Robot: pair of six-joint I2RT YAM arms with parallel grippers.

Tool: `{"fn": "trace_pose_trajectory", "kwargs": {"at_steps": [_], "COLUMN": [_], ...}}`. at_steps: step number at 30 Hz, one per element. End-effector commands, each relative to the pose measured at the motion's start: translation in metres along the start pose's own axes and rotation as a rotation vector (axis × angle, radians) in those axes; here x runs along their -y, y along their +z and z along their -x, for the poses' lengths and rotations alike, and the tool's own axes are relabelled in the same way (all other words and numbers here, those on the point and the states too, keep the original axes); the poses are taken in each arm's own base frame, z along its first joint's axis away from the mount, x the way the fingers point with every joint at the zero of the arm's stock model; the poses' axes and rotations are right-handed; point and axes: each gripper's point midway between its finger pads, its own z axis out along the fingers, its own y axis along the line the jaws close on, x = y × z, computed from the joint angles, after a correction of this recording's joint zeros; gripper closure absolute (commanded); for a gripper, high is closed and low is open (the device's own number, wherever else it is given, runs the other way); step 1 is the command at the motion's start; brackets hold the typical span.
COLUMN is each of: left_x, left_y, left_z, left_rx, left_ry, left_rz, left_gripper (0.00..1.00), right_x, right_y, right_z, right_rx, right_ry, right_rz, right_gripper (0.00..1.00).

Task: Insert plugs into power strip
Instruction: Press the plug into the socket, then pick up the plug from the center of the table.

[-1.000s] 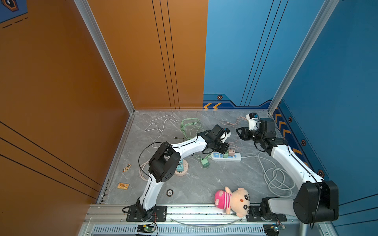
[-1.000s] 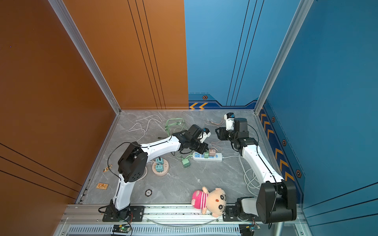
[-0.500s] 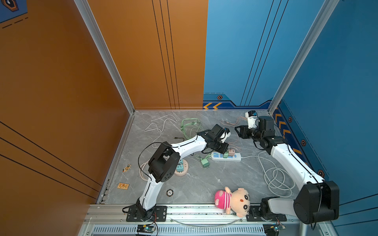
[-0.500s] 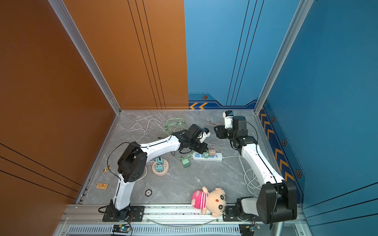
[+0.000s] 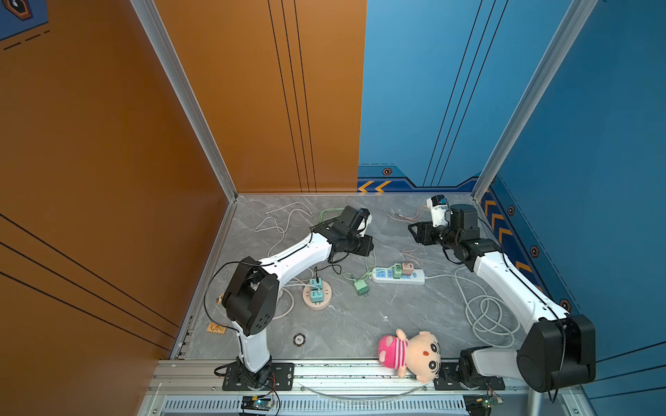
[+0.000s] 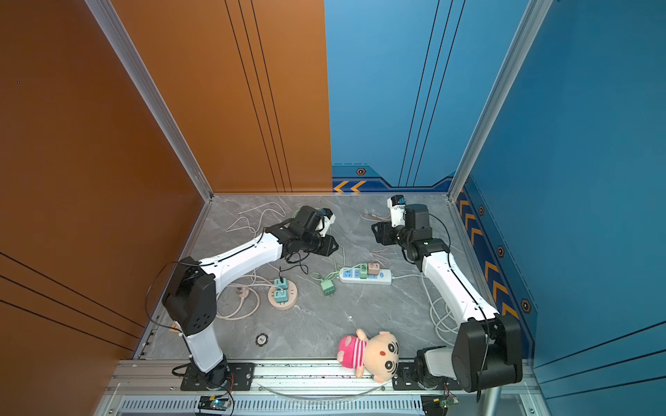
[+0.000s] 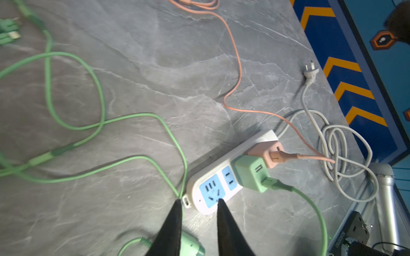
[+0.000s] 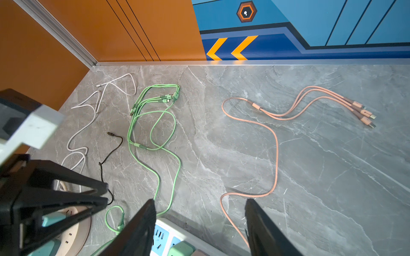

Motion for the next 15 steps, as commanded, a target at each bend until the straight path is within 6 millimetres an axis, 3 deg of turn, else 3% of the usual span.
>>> {"fn": "trace_pose_trajectory", "kwargs": {"at_steps": [1, 8, 15], "left_x": [-0.028, -0.042, -0.029], "left_y": [-0.016, -0.043, -0.049], "left_z": [-0.02, -0.067, -0.111], "left_rx": [-0.011, -0.08, -0.12], "left_ry": [-0.071, -0.076, -0.084], "left_rz": [0.123, 0.246, 0.283], "left_gripper": [0.68, 0.52, 0.44], "right_x": [-0.003, -0.007, -0.006], "right_y": [-0.003, 0.001, 0.01], "right_z": [0.016, 0.03, 0.033], "right_rx": [0.021, 0.034, 0.023], "right_ry": [-0.031, -0.016, -0.01], "right_rz": [-0.018, -0.011, -0.025], "right_gripper": [0.33, 0.32, 0.27]}}
